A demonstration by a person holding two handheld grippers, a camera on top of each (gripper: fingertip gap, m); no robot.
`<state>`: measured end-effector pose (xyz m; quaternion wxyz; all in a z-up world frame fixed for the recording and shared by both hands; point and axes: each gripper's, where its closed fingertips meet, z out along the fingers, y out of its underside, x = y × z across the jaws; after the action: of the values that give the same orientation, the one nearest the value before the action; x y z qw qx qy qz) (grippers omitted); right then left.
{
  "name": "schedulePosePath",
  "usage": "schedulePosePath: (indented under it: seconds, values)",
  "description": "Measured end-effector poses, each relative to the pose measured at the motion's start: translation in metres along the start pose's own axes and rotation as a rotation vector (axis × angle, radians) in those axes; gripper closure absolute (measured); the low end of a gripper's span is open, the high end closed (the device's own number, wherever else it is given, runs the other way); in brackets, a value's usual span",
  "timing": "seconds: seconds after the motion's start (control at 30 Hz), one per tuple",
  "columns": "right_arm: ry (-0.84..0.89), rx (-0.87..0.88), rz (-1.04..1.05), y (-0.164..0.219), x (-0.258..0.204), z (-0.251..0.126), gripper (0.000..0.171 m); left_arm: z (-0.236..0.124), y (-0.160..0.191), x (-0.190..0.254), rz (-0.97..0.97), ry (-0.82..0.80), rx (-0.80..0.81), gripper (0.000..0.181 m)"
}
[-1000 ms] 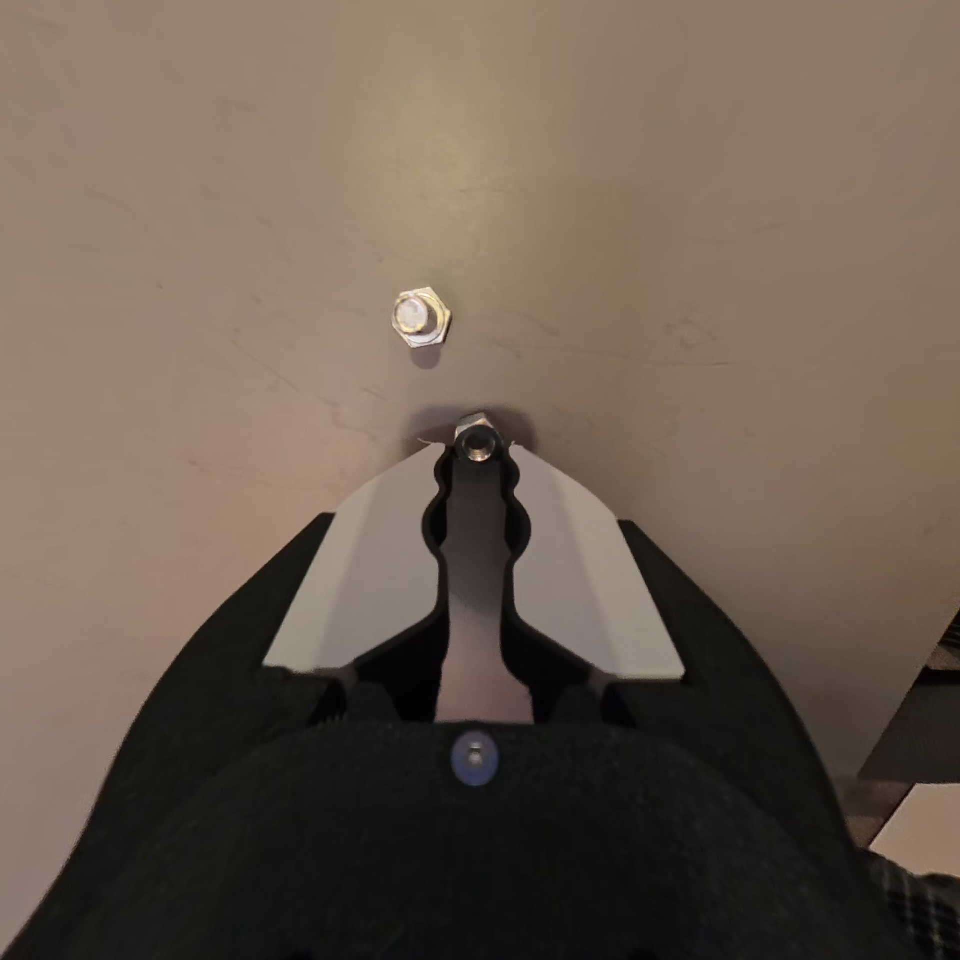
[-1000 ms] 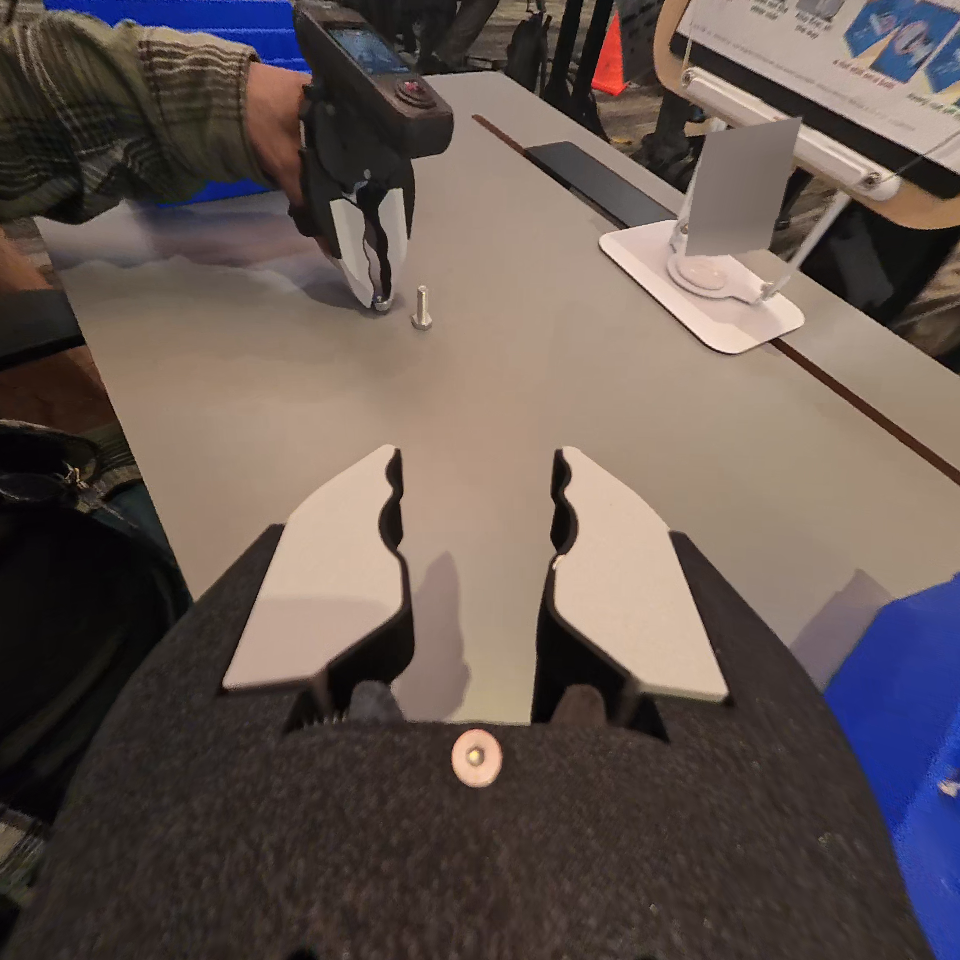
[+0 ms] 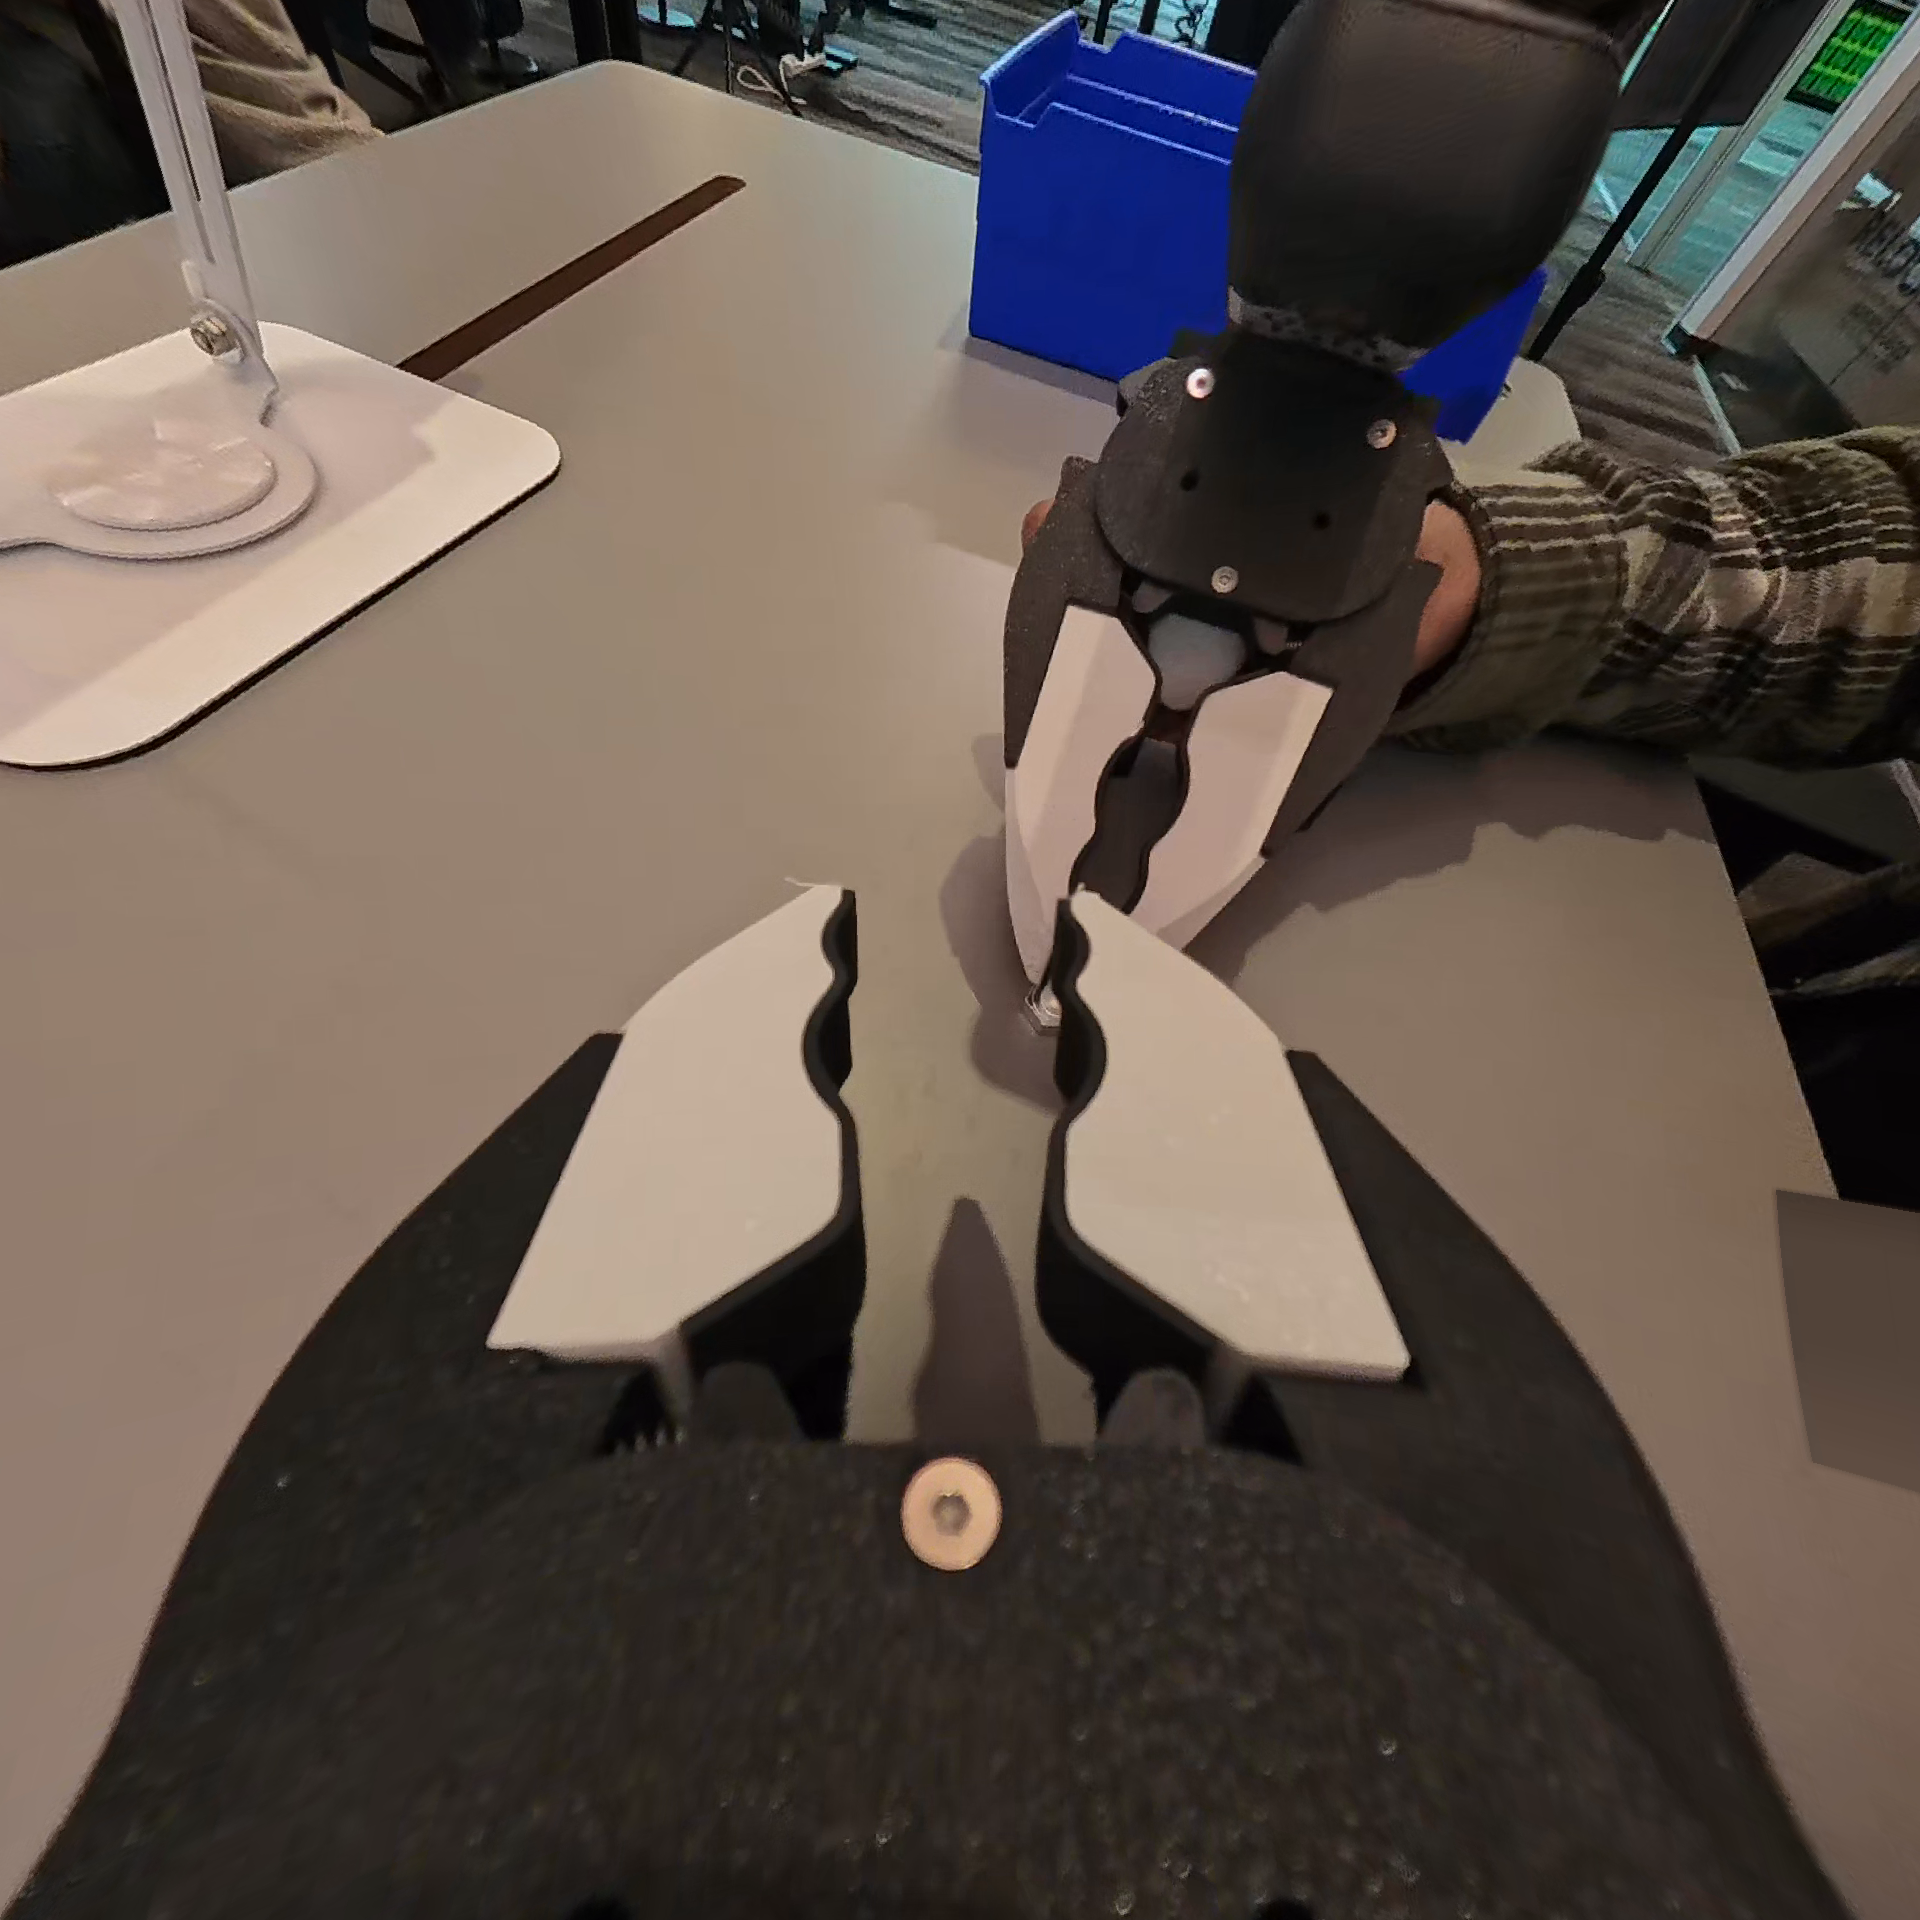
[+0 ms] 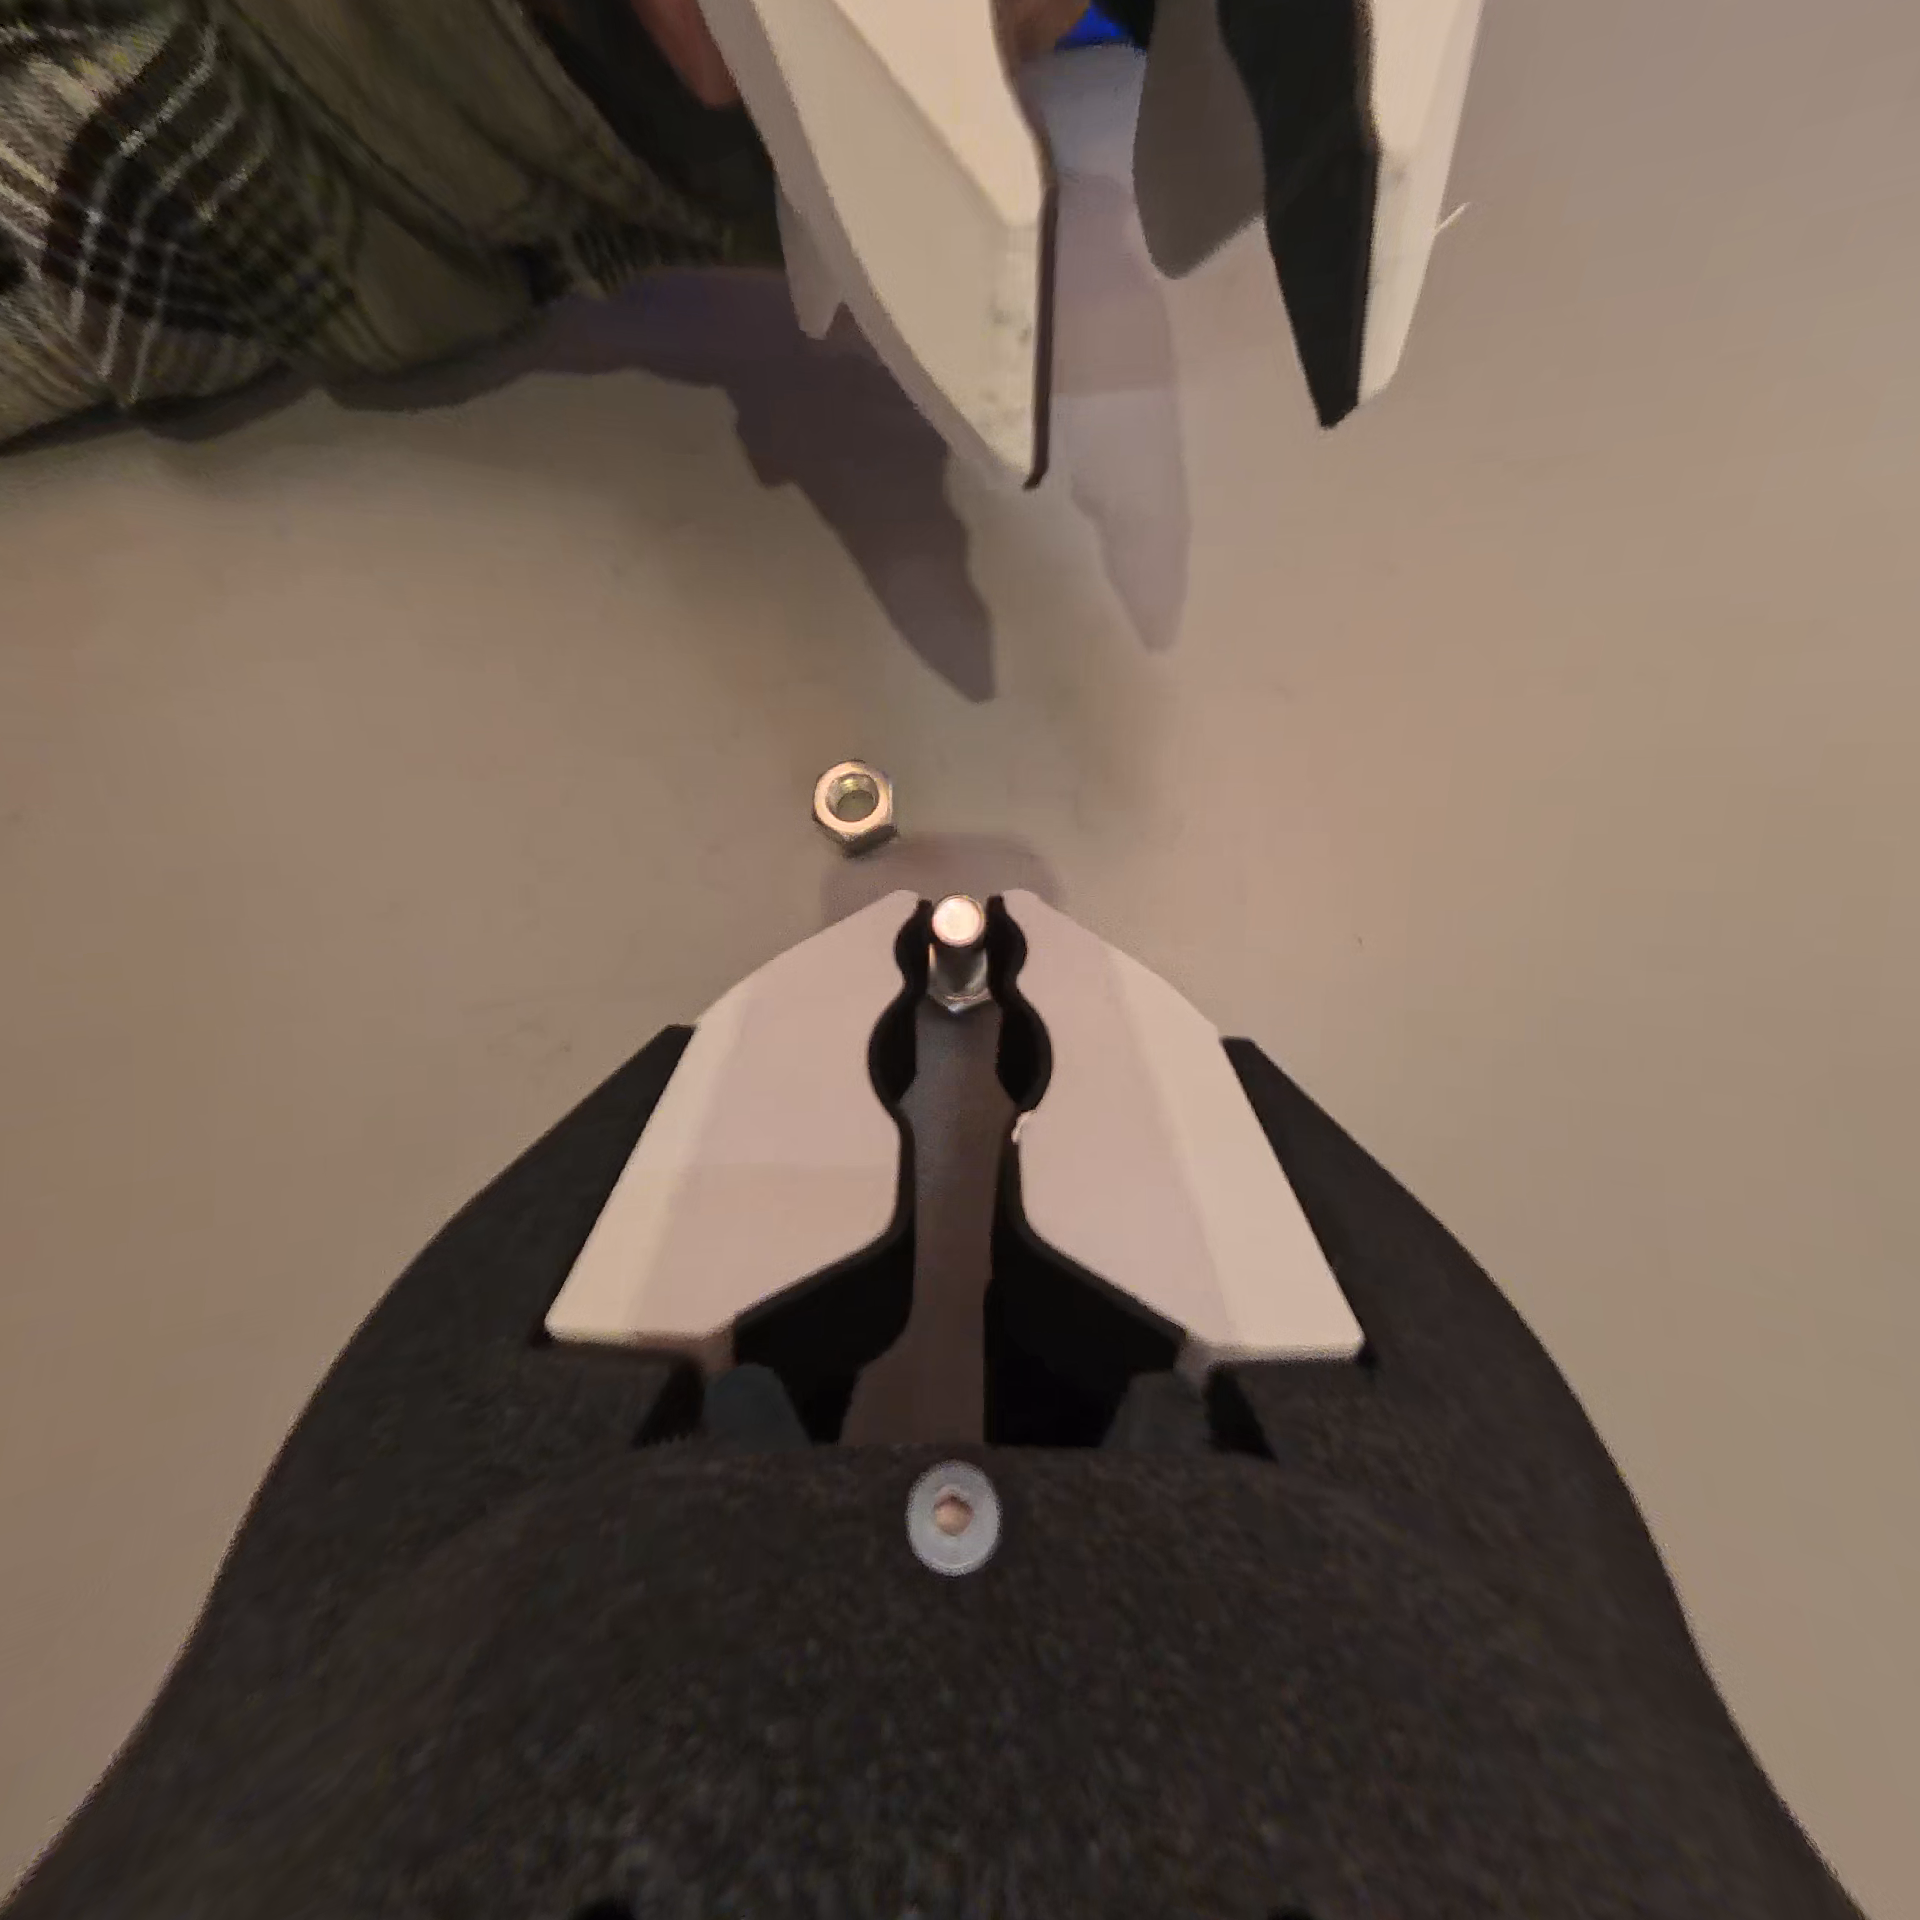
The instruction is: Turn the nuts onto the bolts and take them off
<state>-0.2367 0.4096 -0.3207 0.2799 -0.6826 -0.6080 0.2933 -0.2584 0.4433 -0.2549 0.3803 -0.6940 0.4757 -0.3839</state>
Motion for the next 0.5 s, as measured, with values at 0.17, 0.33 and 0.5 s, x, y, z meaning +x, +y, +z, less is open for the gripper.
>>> schedulePosePath:
  seconds: [0.17, 0.33, 0.5]
  values:
    - [0.011, 0.04, 0.01, -0.012, 0.003, -0.026, 0.161, 0.008, -0.001, 0.005, 0.01, 0.02, 0.023, 0.137]
    - [0.013, 0.179, 0.01, -0.06, 0.004, -0.082, 0.162, 0.021, -0.016, 0.027, 0.031, 0.097, 0.097, 0.136]
    - [-0.025, 0.195, 0.0, -0.078, -0.004, -0.096, 0.162, 0.033, -0.031, 0.048, 0.074, 0.135, 0.165, 0.137]
